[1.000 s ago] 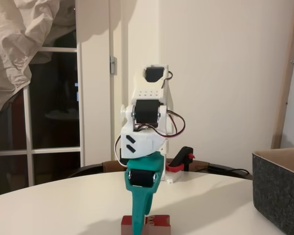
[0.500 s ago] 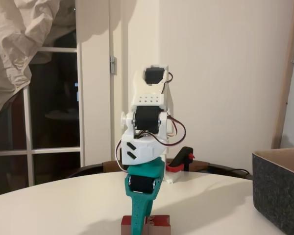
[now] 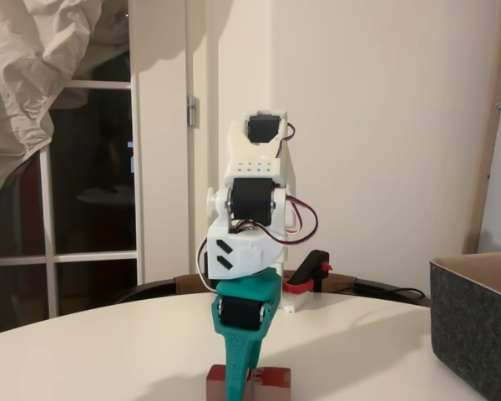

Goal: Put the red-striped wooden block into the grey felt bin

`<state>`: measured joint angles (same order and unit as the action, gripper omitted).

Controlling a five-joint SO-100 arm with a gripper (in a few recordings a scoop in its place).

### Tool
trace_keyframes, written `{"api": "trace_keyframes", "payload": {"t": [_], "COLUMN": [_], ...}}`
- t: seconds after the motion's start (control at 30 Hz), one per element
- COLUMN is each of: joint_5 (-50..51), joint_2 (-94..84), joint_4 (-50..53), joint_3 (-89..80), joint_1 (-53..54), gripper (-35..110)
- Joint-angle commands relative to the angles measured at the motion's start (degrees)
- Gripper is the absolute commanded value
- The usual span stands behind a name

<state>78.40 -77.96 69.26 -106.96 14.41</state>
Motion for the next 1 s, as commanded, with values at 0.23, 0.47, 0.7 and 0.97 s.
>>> {"api": "trace_keyframes", "payload": {"t": [0.23, 0.47, 0.7, 0.97], "joint_5": [0.53, 1.41, 3.34, 5.63], "joint_2": [-0.44, -1.32, -5.45, -12.66], "joint_4": [-2.11, -3.69, -3.87, -3.87], "joint_3": [-0.09, 0.18, 0.26, 0.26], "joint_1": [0.97, 2.46, 4.66, 6.59], "gripper": [10, 7, 6, 7]}}
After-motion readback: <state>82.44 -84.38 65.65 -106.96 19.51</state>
